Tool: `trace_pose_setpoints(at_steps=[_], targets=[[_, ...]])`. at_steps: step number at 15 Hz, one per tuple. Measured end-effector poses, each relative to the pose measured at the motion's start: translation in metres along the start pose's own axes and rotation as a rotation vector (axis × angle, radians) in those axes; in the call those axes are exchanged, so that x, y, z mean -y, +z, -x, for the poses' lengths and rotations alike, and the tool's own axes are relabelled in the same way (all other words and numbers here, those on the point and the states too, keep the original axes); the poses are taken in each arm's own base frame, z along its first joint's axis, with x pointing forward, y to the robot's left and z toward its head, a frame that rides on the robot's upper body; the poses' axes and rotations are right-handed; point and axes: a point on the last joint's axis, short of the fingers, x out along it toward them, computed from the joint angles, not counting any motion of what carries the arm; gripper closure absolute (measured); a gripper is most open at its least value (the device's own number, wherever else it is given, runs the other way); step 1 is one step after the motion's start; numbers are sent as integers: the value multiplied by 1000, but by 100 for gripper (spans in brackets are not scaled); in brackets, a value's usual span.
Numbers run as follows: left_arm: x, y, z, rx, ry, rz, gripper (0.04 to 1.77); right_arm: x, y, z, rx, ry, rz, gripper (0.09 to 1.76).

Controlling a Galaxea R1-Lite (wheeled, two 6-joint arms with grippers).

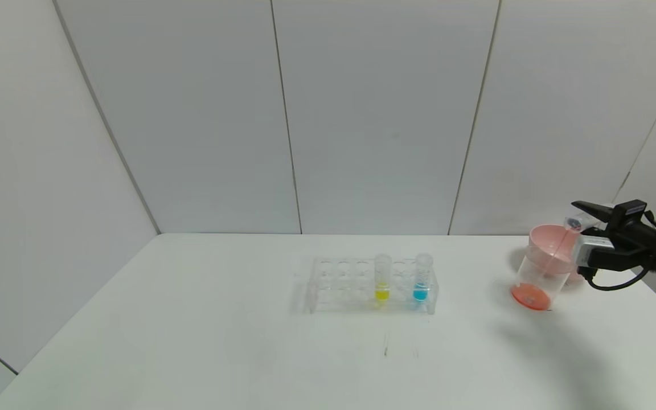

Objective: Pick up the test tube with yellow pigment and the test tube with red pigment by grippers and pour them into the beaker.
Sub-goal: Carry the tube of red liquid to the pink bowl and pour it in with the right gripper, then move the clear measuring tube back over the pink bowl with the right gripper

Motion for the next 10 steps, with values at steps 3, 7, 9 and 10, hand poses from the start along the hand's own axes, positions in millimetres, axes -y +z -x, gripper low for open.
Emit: trace_pose_setpoints(at_steps=[3, 7, 9, 10], targets=[[0, 0, 0, 0, 0, 0, 5, 3, 3, -3, -9, -8, 7, 129], [0, 0, 0, 0, 0, 0, 5, 5, 7, -5, -6, -15, 25, 129], [0, 0, 0, 0, 0, 0, 5, 6, 7, -6, -18, -12, 3, 129], [0, 0, 0, 0, 0, 0, 5, 8, 6, -7, -31, -20, -12, 129]])
